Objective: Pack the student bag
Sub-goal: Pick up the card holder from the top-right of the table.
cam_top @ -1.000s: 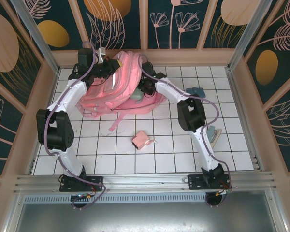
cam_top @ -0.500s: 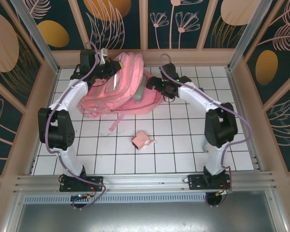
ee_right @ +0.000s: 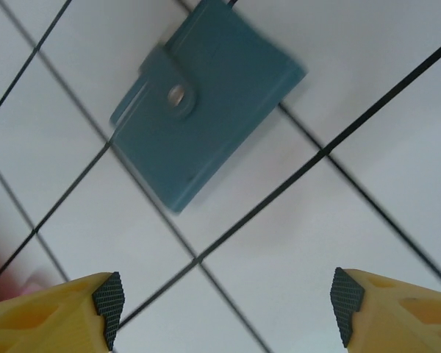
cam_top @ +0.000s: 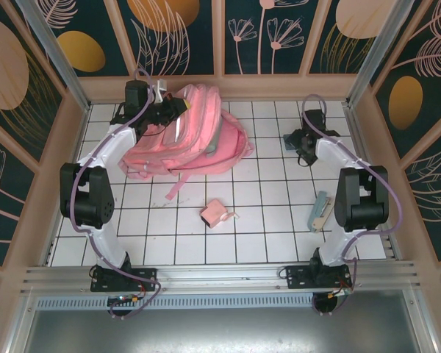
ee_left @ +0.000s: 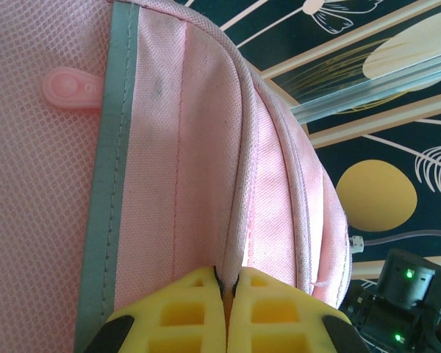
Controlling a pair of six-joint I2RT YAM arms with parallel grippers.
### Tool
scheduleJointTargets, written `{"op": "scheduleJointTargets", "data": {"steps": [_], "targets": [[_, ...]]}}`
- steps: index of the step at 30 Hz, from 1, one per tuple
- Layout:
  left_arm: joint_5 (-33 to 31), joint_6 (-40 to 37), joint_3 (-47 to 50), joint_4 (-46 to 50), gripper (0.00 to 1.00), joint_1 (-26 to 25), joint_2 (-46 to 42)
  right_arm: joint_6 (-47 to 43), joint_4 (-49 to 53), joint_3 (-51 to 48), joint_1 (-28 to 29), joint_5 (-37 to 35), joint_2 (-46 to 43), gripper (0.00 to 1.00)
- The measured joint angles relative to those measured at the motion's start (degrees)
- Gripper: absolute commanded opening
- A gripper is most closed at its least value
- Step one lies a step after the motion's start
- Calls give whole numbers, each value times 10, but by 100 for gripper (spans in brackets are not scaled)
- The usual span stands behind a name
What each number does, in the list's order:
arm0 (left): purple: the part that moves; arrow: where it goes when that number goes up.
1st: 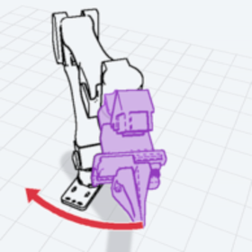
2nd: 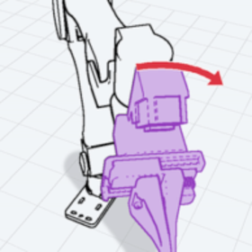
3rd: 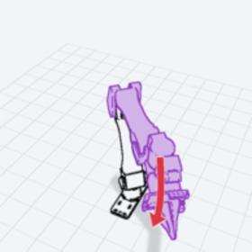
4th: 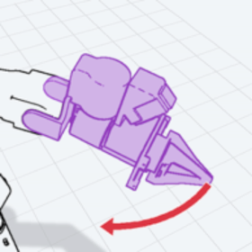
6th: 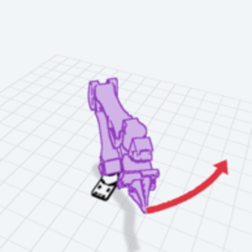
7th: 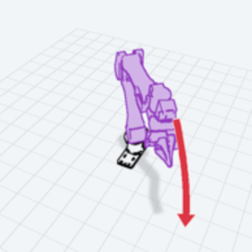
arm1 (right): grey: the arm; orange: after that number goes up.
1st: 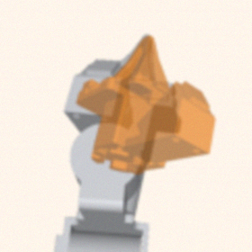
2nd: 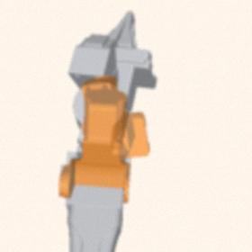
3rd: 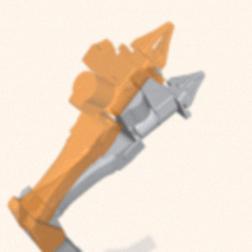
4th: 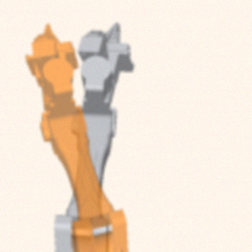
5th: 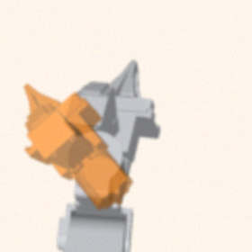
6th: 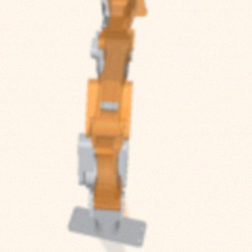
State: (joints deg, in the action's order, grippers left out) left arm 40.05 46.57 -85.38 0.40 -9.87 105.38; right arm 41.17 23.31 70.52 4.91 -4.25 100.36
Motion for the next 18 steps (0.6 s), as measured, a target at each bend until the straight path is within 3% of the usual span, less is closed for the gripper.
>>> {"op": "scheduleJointTargets", "data": {"steps": [18], "targets": [[0, 0, 0, -2, 0, 0, 0, 19, -1, 172, -26, 2, 214, 68]]}}
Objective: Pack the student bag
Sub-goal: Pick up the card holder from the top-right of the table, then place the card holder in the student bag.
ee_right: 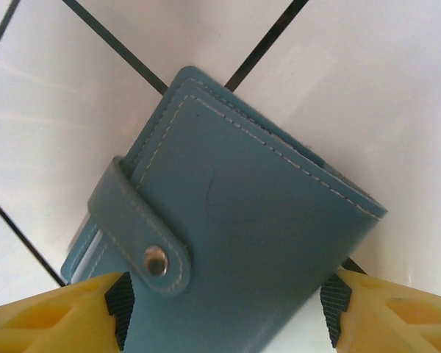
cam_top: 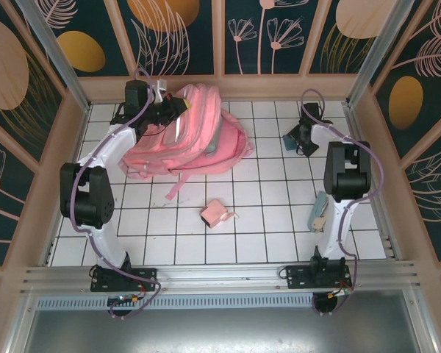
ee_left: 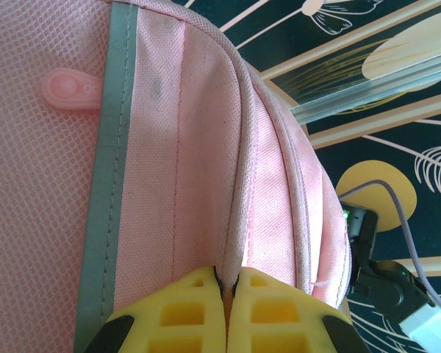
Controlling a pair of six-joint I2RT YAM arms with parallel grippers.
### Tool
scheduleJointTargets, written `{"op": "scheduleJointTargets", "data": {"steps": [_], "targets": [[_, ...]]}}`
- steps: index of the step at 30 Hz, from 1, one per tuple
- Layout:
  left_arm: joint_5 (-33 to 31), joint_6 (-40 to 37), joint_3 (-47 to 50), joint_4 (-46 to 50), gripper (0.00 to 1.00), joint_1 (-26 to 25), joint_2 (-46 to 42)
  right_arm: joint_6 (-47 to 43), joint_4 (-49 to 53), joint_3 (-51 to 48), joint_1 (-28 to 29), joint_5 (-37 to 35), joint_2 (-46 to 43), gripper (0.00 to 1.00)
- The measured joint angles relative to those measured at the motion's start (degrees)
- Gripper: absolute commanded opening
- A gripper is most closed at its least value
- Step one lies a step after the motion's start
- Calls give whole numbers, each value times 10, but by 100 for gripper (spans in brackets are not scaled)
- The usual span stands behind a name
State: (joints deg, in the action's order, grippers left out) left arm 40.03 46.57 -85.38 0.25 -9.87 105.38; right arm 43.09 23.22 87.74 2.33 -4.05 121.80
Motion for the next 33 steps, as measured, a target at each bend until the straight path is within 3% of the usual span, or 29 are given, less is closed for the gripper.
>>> {"op": "scheduleJointTargets", "data": {"steps": [3, 7, 17, 26, 33], "targets": [[0, 0, 0, 0, 0, 0, 0, 4, 21, 26, 0, 0, 18, 63], [0, 0, 0, 0, 0, 0, 0, 9, 28, 59, 0, 5, 40, 42], [0, 0, 0, 0, 0, 0, 0, 9, 9, 44, 0, 7, 17, 2], [0, -11, 0, 5, 0, 0, 0, -6, 6, -13, 8, 19, -49, 0], [-2, -20, -14, 24, 0, 0, 0, -38, -36, -62, 47, 86, -151, 0]]}}
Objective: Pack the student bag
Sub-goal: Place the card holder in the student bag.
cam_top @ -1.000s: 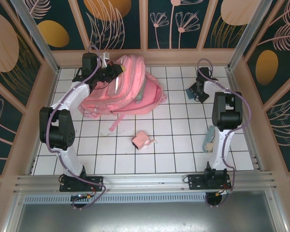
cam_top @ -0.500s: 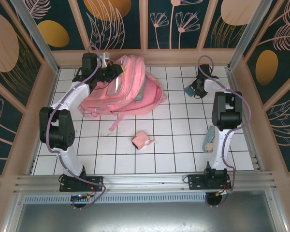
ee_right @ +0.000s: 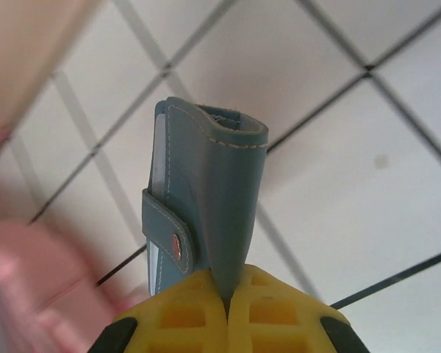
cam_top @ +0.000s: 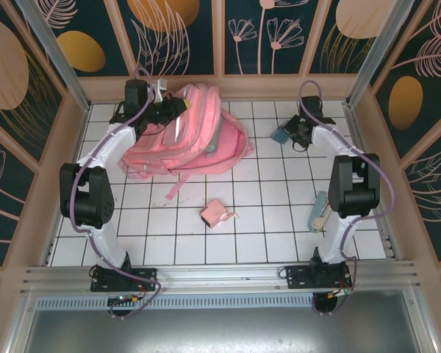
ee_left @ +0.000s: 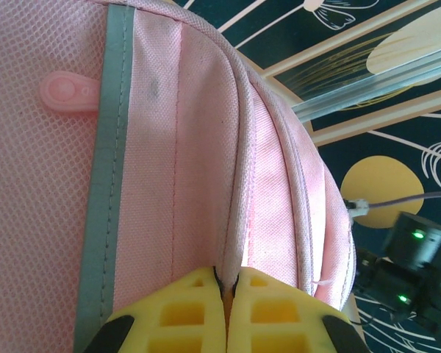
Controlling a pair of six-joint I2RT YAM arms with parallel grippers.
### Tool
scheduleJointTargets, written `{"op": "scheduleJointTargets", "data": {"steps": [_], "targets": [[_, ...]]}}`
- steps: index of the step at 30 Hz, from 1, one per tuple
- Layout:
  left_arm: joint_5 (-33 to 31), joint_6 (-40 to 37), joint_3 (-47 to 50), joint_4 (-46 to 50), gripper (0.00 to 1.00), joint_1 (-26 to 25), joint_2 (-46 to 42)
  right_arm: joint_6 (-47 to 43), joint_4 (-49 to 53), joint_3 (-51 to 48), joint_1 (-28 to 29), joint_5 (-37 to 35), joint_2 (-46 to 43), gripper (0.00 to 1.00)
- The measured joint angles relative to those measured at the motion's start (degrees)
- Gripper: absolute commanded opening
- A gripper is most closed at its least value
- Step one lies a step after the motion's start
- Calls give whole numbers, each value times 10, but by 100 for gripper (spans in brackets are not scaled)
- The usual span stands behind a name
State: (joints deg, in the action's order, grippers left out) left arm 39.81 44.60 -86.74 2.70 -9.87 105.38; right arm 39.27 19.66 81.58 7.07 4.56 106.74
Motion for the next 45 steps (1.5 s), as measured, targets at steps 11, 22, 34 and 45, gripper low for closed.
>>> {"op": "scheduleJointTargets", "data": {"steps": [11, 22, 34, 45], "targets": [[1, 8, -40, 32, 0, 5, 0, -29, -99, 3, 112, 138, -16, 0], [2, 34, -42, 33, 0, 7, 0, -29, -125, 59, 264, 169, 111, 0], [0, 38, -38, 28, 0, 8, 0, -18, -117, 128, 327, 158, 193, 0], [0, 33, -33, 23, 0, 8, 0, -31, -81, 124, 326, 111, 185, 52]]}}
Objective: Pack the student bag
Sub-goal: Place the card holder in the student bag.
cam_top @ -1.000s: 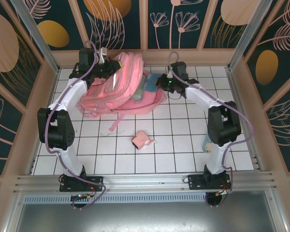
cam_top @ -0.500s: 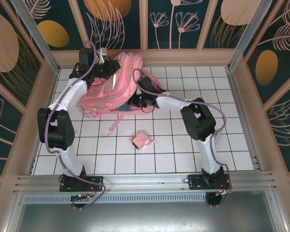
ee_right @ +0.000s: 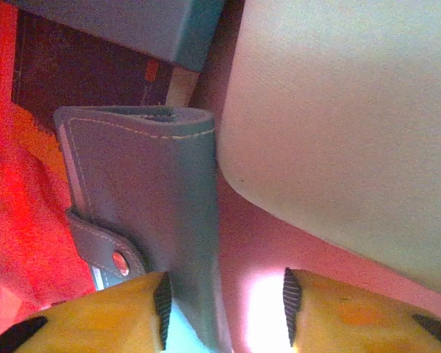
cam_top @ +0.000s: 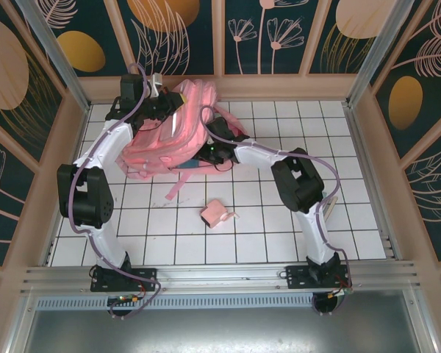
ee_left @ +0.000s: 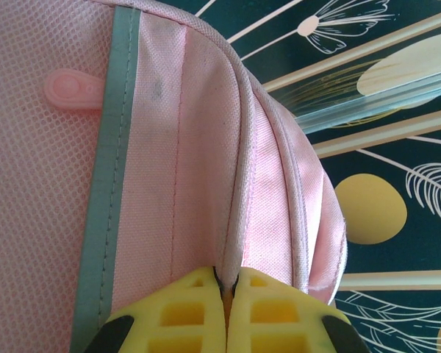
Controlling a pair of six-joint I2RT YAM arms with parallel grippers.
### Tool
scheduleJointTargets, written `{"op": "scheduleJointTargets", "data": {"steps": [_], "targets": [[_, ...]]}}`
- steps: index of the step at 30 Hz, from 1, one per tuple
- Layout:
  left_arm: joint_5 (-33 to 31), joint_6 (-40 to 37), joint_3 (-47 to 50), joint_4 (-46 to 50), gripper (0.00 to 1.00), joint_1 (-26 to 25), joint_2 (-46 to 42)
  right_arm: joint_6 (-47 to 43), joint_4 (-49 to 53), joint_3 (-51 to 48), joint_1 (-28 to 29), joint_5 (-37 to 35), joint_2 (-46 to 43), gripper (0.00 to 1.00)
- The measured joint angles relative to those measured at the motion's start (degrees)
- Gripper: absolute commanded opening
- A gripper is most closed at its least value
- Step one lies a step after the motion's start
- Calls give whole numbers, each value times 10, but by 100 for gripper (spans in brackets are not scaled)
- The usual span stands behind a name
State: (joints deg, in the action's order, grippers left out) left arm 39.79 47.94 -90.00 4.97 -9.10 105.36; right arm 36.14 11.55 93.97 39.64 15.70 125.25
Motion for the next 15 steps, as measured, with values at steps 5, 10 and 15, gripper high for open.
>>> {"op": "scheduleJointTargets", "data": {"steps": [5, 10, 15], "targets": [[-4, -10, 0, 0, 0, 0, 0, -19, 24, -47, 0, -34, -63, 65], [-11, -18, 12, 0, 0, -2, -4, -47, 40, -119, 1, -56, -153, 83], [-12, -28, 16, 0, 0, -4, -4, -96, 62, -184, 22, -75, -221, 90]]}}
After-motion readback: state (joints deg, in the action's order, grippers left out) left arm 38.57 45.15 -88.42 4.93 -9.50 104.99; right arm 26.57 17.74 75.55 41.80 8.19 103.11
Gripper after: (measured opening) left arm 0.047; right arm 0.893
